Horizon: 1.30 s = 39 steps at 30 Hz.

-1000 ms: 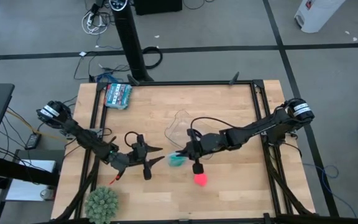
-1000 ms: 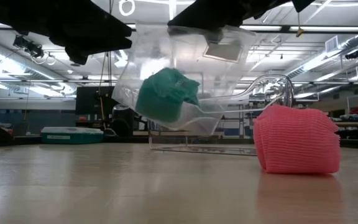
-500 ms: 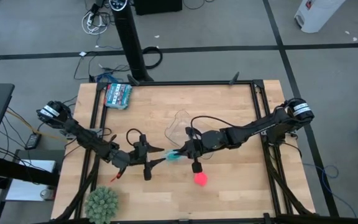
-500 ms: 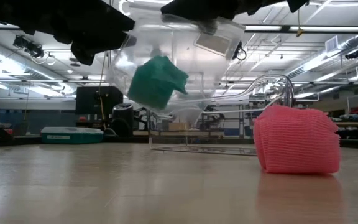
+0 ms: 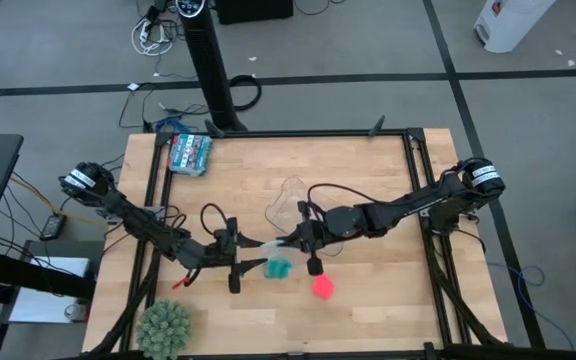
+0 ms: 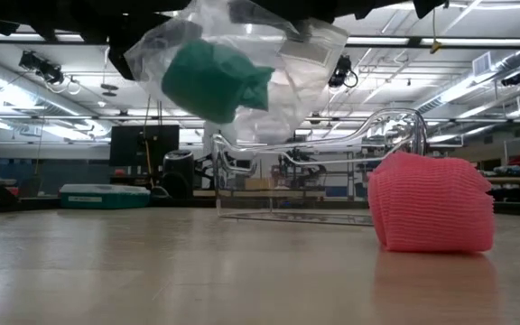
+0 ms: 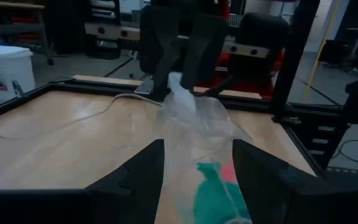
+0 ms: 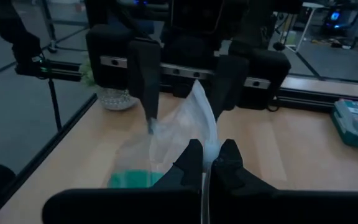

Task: Roll bandage
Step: Open the transparent zip bag

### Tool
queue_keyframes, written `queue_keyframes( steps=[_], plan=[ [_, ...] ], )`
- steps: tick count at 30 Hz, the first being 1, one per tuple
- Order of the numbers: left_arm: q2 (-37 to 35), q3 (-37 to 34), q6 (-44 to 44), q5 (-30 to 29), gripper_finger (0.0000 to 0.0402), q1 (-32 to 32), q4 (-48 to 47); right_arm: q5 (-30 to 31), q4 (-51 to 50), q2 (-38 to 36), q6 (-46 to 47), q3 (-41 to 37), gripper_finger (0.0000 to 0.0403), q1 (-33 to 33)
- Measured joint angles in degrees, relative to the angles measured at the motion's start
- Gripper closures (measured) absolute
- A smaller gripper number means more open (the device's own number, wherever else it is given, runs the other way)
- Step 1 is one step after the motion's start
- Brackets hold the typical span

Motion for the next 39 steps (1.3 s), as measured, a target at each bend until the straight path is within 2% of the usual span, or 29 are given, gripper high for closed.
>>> queue_keyframes(
  steps=[3,8,18,22,29,35,39],
  plan=[
    [0.00,0.00,0.07,-1.14,0.0205,0.40,0.11,-1.05,0.17,0.00,-0.02,0.00,0.0403,0.07],
    [0.79,0.02,-0.14,-2.34,0.0205,1.01,1.17,-6.32,3.12,0.00,-0.14,0.00,0.0403,0.07],
    [4.44,0.04,-4.52,-1.54,0.0205,0.72,1.09,-6.03,8.44,0.02,-3.04,0.00,0.0403,0.09],
    [4.28,0.04,-4.21,0.17,0.0205,0.54,1.19,-6.02,6.33,0.02,-2.07,0.00,0.0403,-0.04],
    [3.63,0.28,1.40,0.47,0.0205,0.19,5.68,-6.04,1.07,0.02,0.28,0.00,0.0403,-0.04],
    [3.61,0.70,1.64,0.43,0.0205,0.64,4.69,-6.04,0.95,0.02,0.26,0.00,0.0403,0.20],
    [3.61,0.70,1.68,0.47,0.0205,0.59,4.74,-6.06,-3.80,0.02,0.25,0.00,0.0403,0.04]
  ],
)
